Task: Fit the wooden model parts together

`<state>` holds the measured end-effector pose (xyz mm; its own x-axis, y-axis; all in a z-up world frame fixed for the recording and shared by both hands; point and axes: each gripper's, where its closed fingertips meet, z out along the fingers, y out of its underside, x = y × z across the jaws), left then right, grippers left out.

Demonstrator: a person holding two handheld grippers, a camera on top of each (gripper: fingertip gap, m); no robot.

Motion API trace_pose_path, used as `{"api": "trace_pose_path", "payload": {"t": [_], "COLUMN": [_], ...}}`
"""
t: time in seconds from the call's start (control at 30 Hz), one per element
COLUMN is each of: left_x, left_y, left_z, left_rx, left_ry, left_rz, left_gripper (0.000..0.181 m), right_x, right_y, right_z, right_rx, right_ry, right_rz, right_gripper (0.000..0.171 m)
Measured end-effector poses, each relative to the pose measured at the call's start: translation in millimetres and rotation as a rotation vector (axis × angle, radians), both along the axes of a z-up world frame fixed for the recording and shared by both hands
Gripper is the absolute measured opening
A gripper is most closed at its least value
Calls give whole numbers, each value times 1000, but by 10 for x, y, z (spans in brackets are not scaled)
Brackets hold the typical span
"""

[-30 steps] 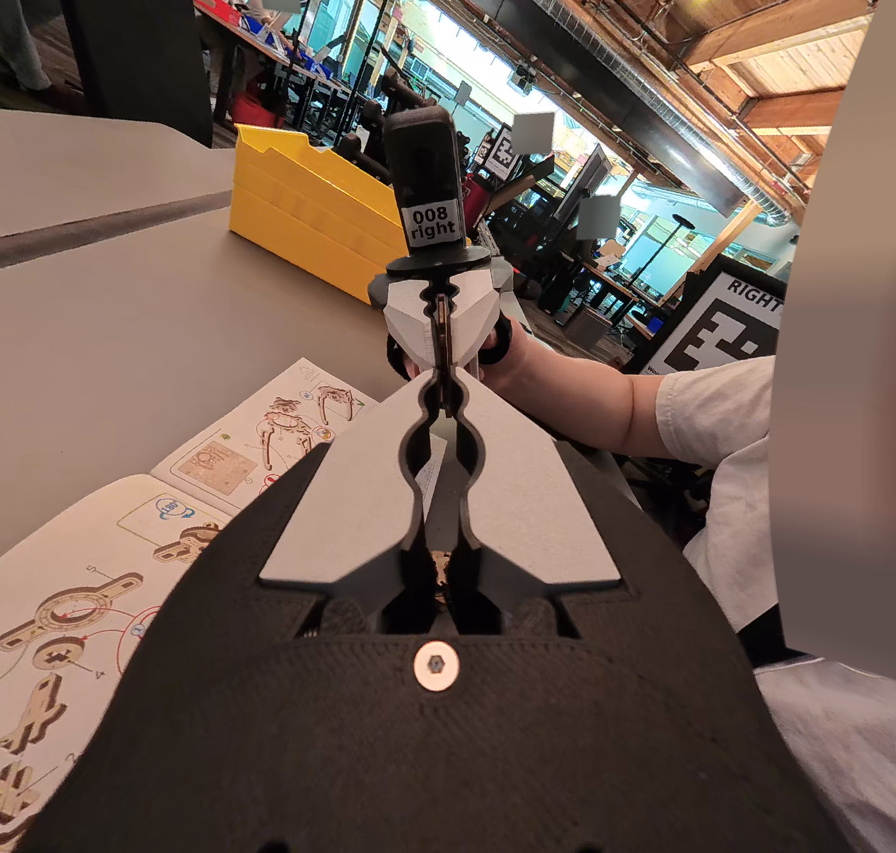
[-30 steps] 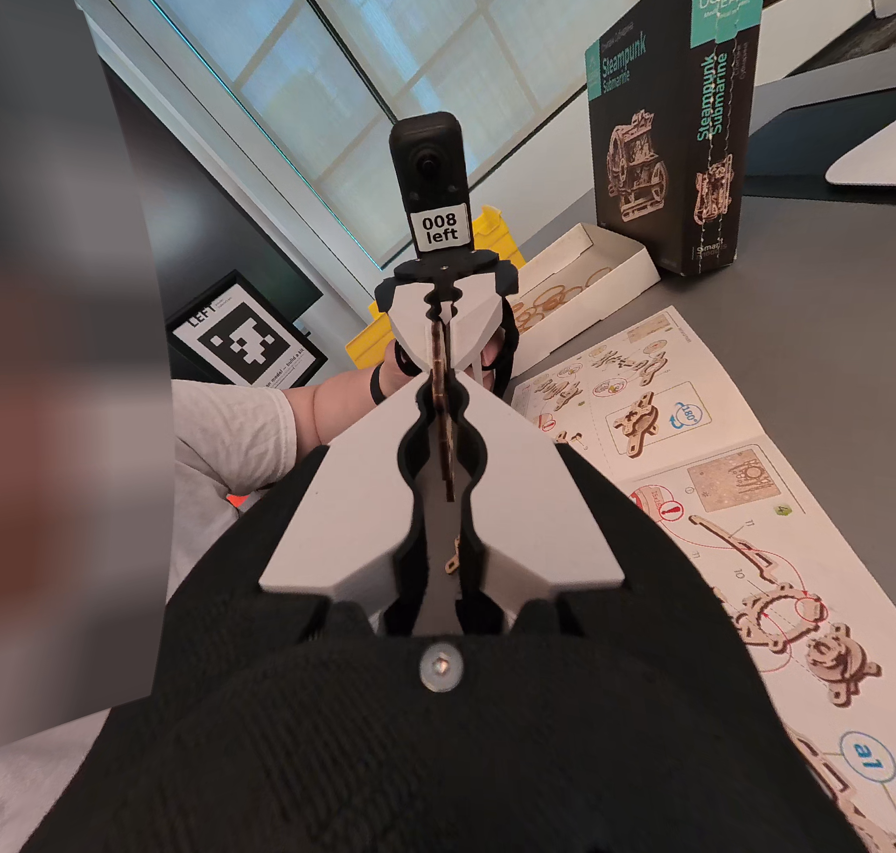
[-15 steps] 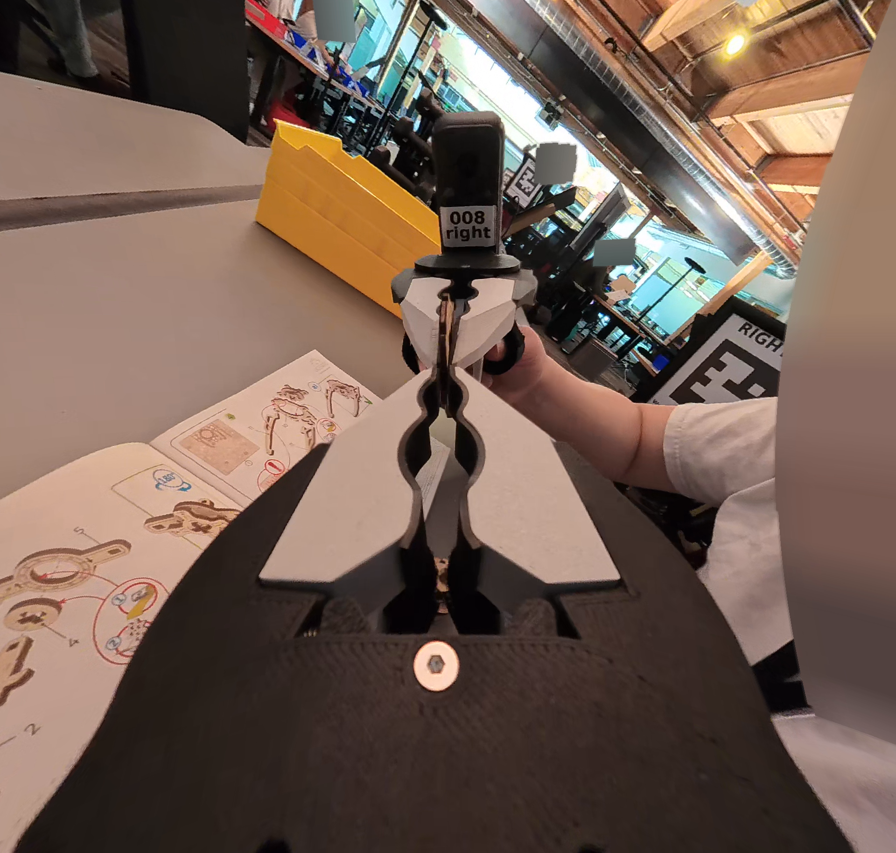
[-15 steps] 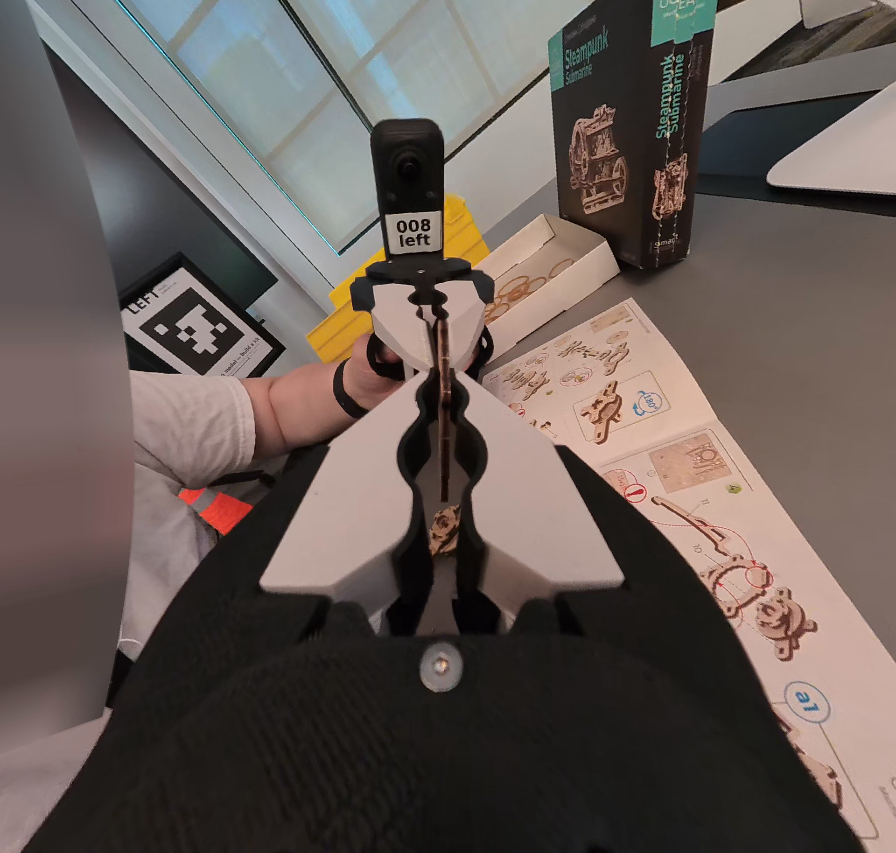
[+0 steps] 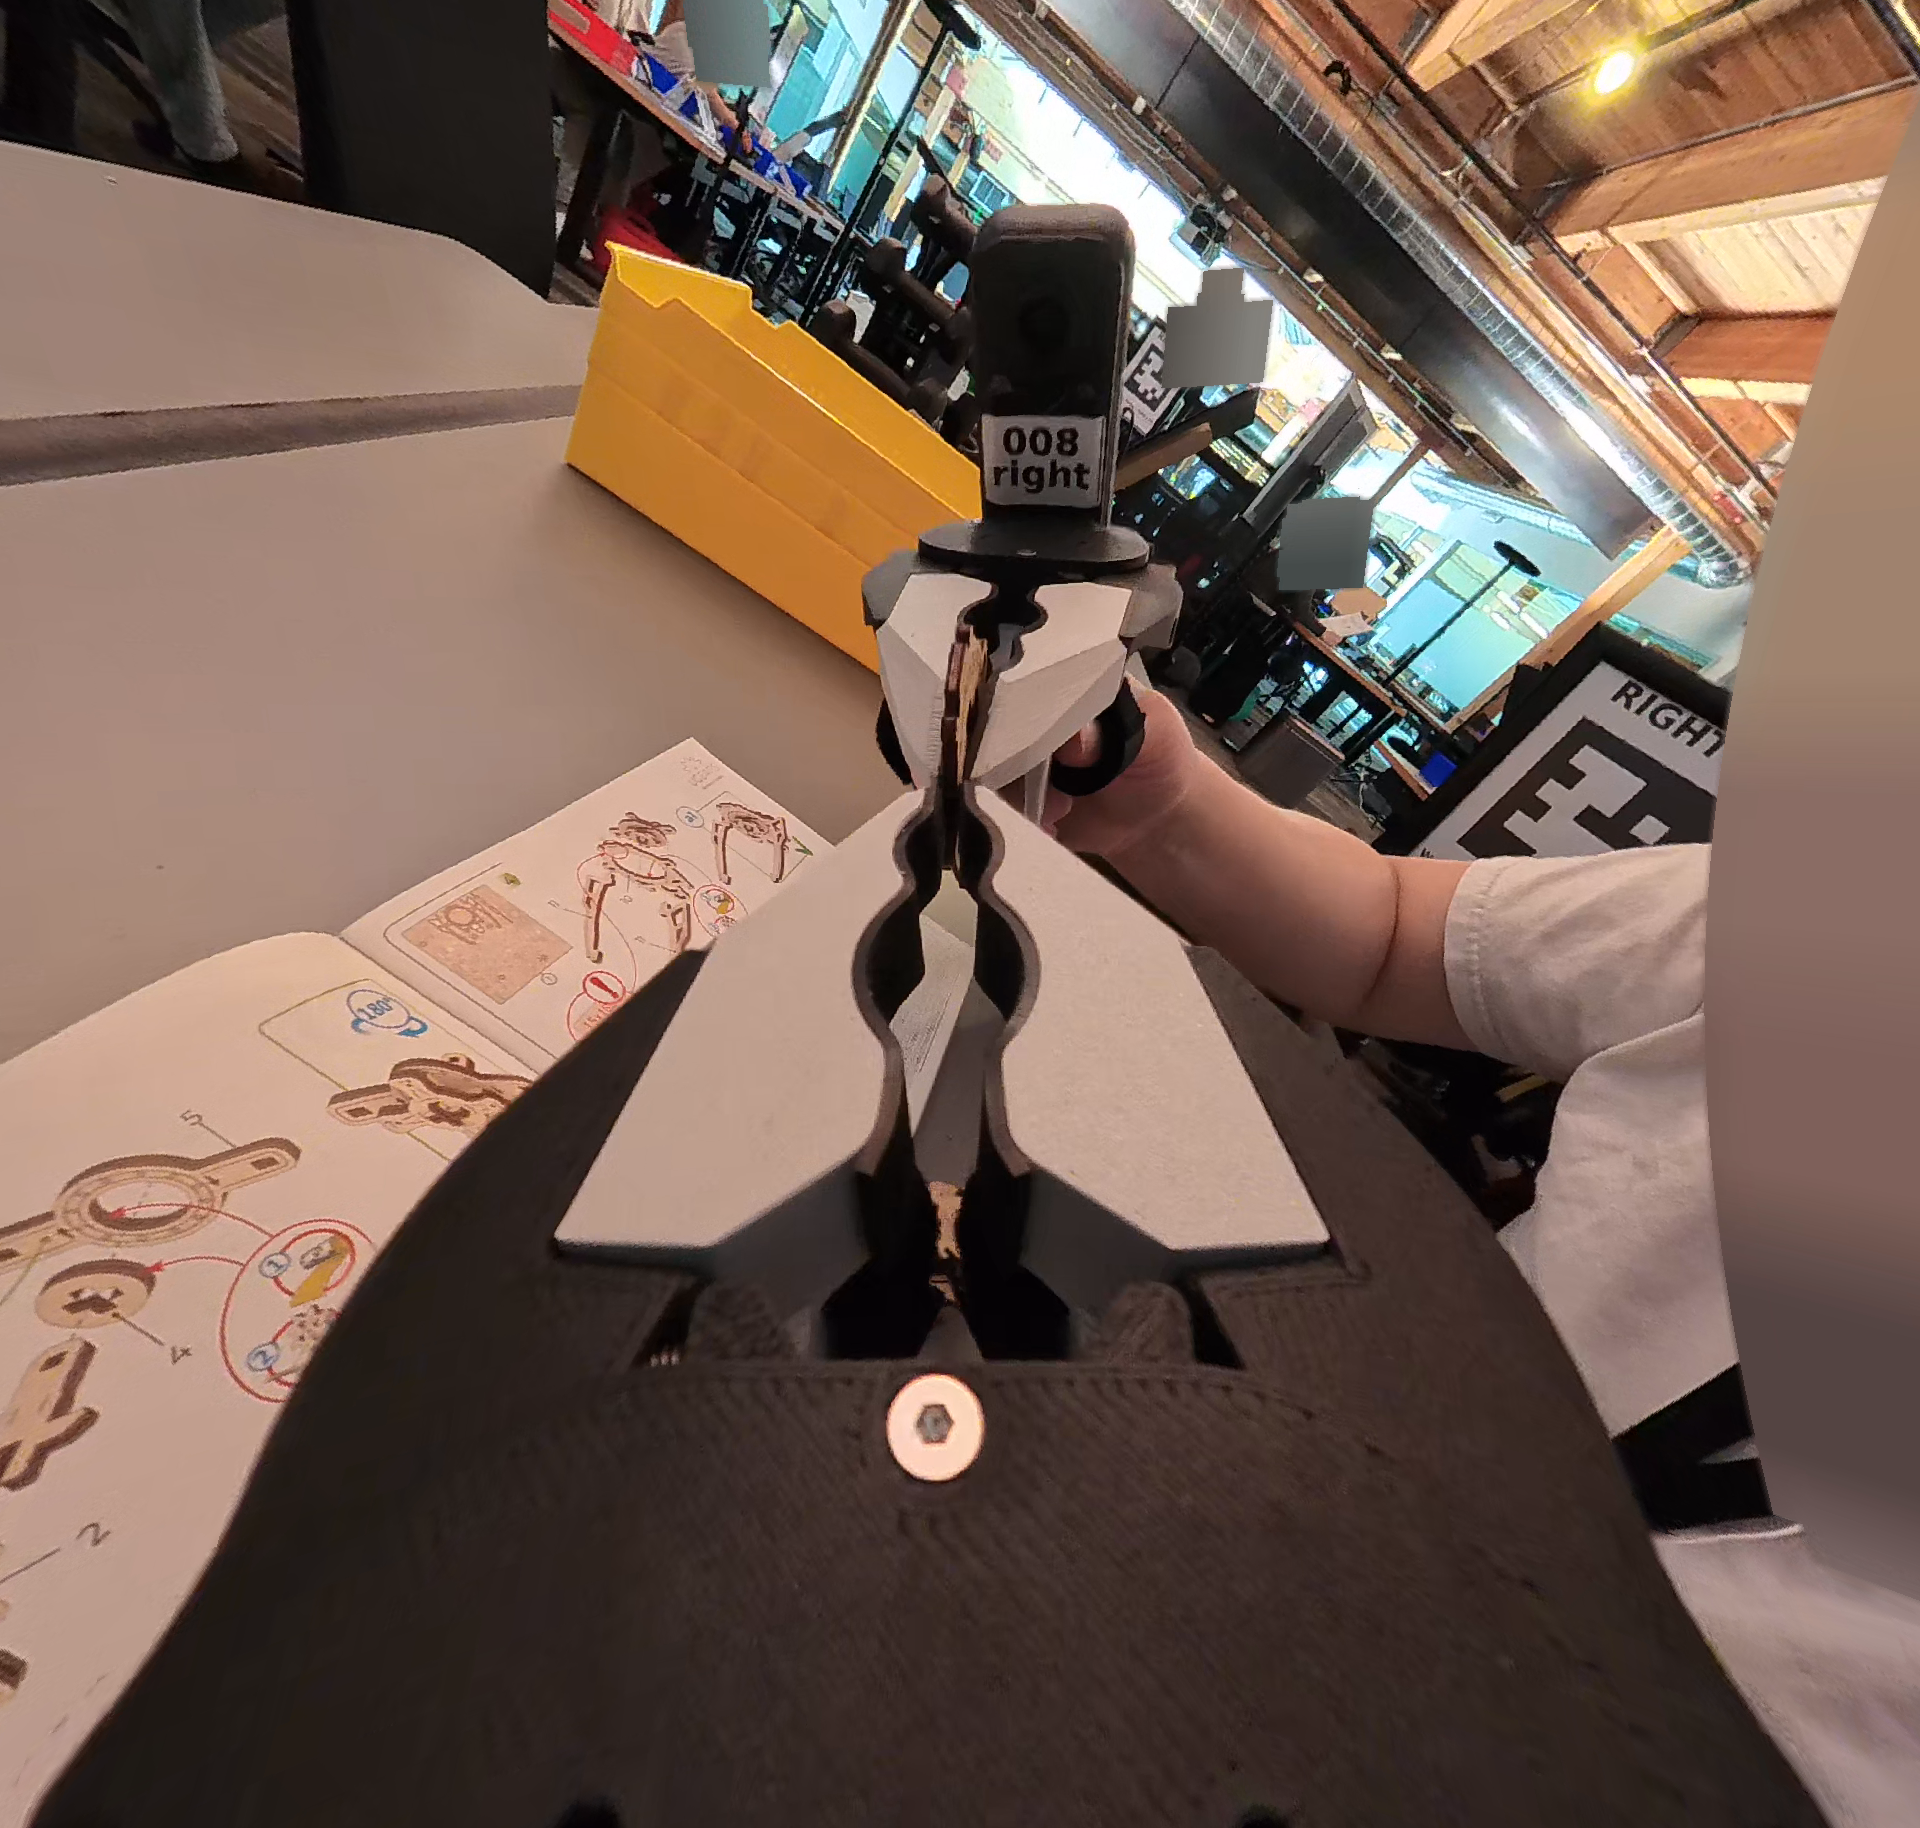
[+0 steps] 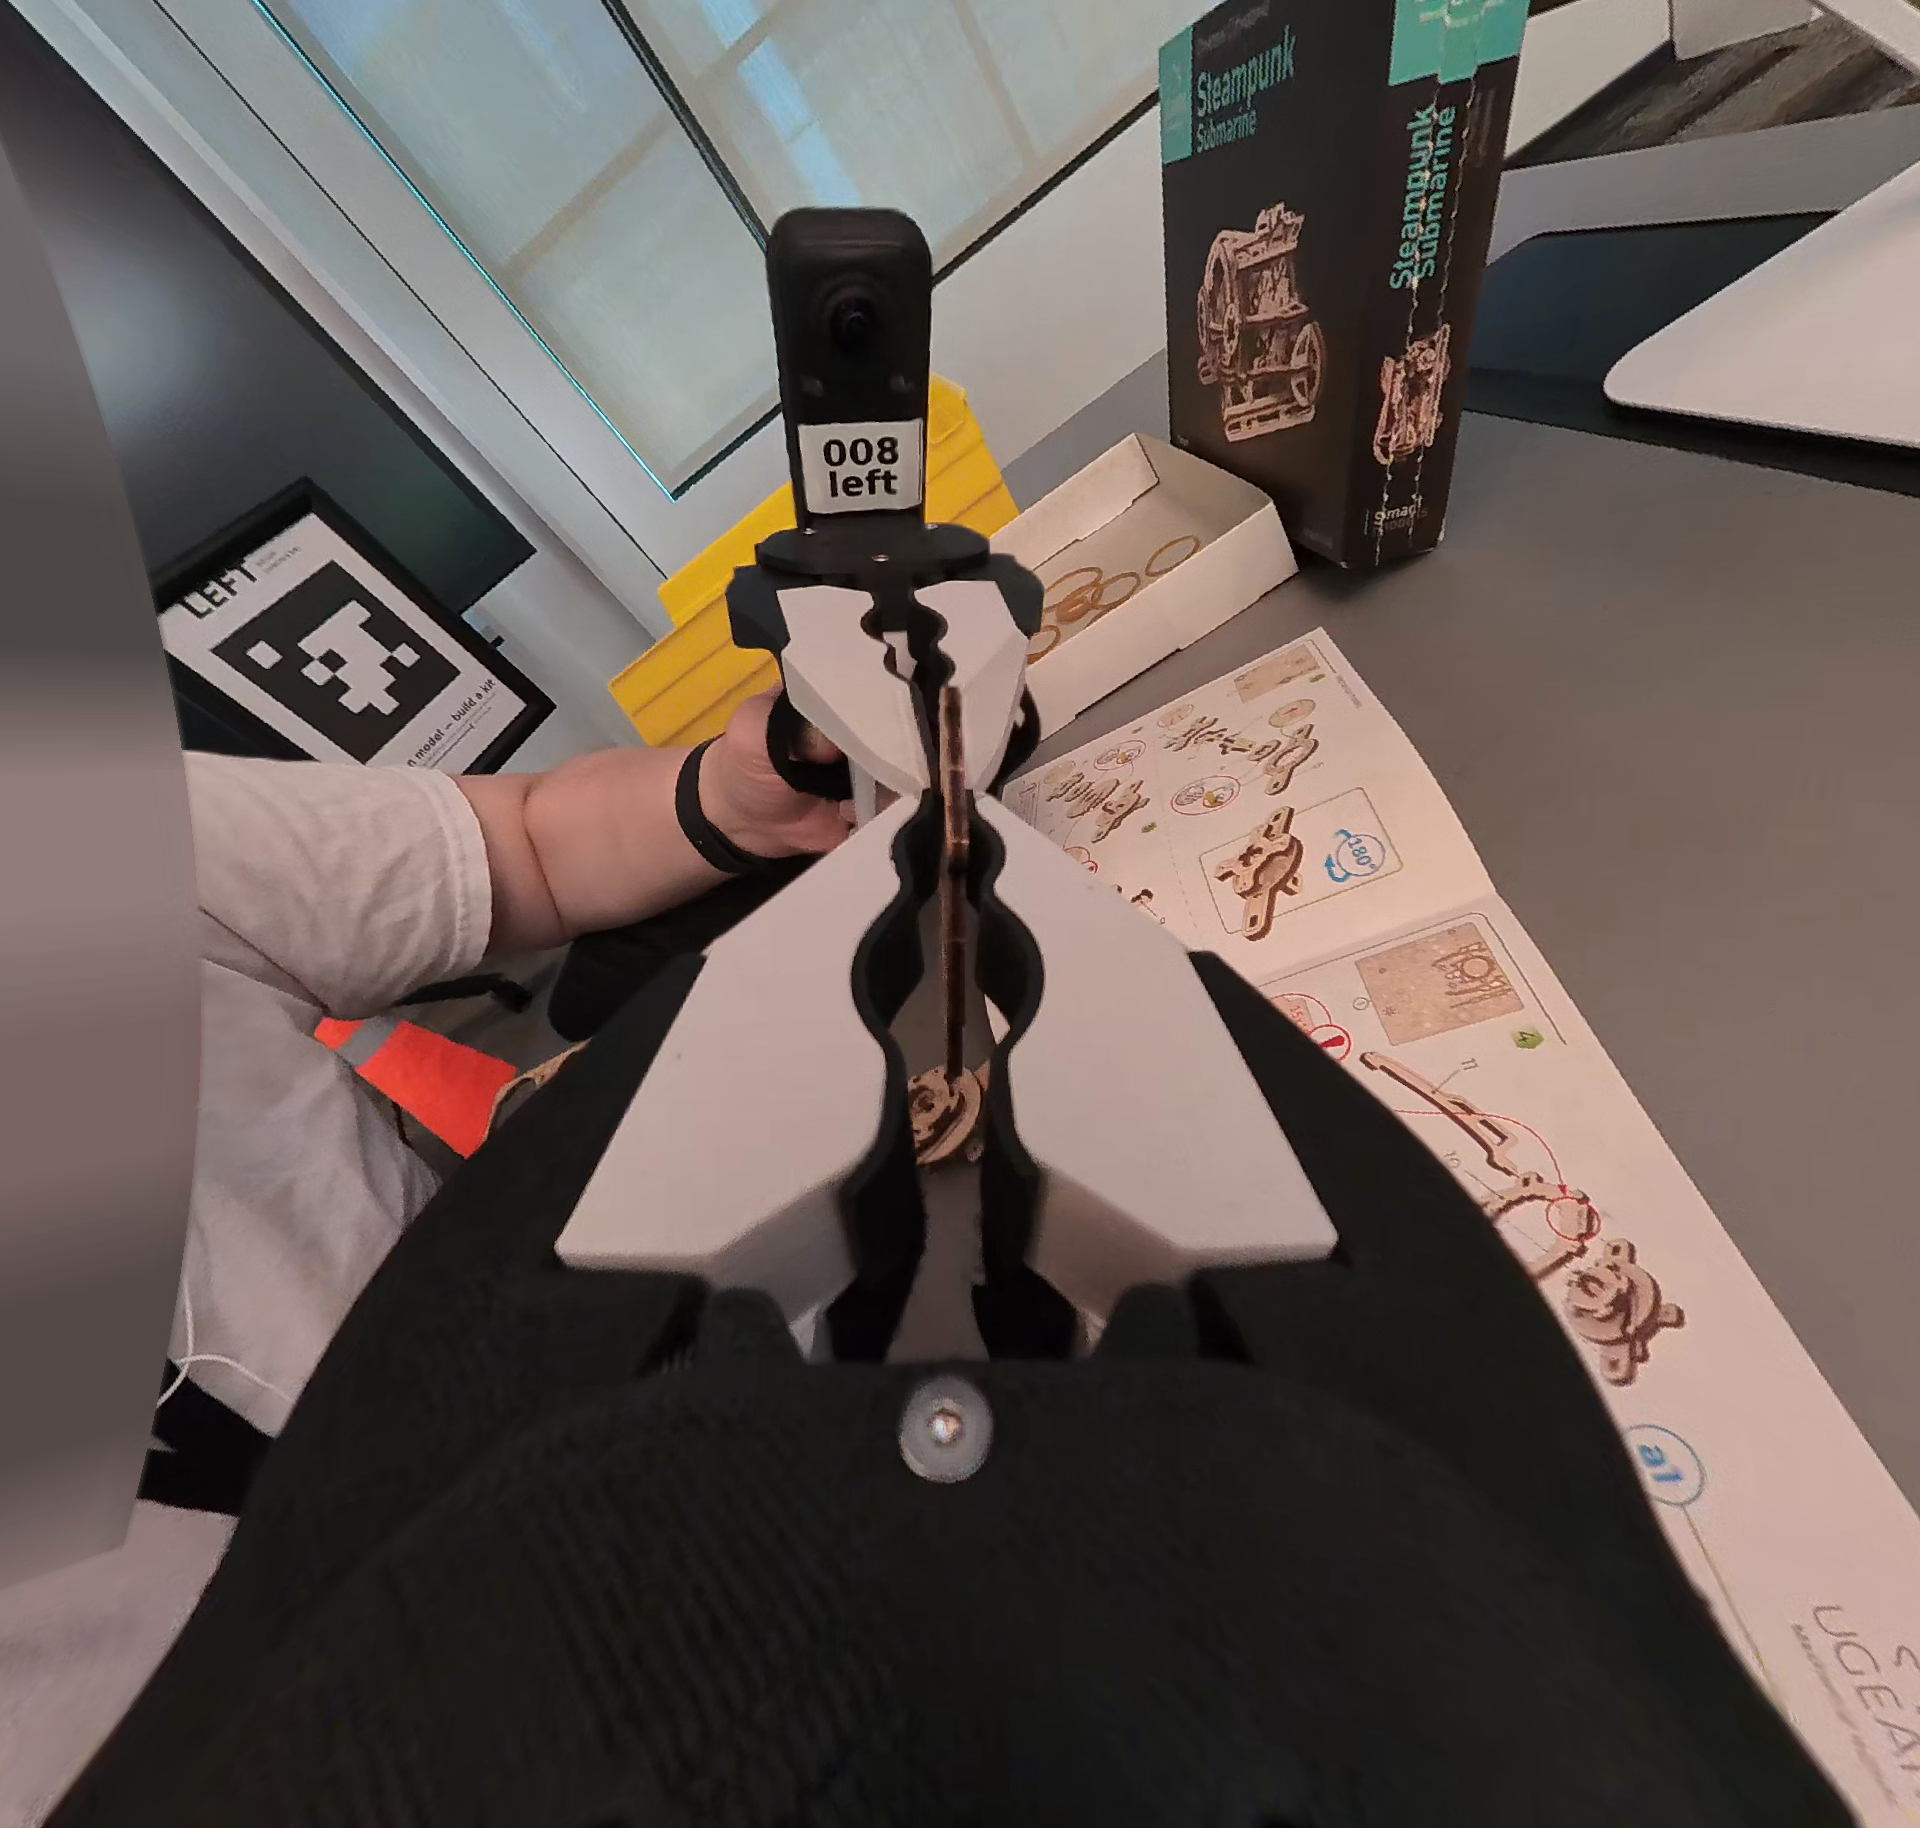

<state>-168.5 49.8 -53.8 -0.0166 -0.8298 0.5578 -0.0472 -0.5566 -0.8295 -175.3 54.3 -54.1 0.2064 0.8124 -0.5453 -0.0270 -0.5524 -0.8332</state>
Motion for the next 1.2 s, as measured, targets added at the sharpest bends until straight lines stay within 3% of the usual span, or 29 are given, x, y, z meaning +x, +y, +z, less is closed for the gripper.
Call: {"api": "trace_pose_path", "payload": {"t": [0.1, 0.43, 1.0, 1.2], "left_x": [16, 40, 44, 53], "left_y": [-16, -46, -46, -24], "left_z": [-36, -123, -177, -238], "left_rx": [89, 95, 101, 15], "left_ry": [58, 112, 131, 115], "left_rz": [-4, -27, -18, 9], "left_gripper": [0, 0, 0, 0], "right_x": [16, 36, 35, 45], "right_y": [-11, -49, -45, -25], "right_z": [-29, -131, -180, -251], "right_rx": [-23, -54, -67, -76], "right_ry": [-25, -101, -87, -111], "right_rz": [24, 61, 66, 56], "right_gripper": [3, 2, 0, 1]}}
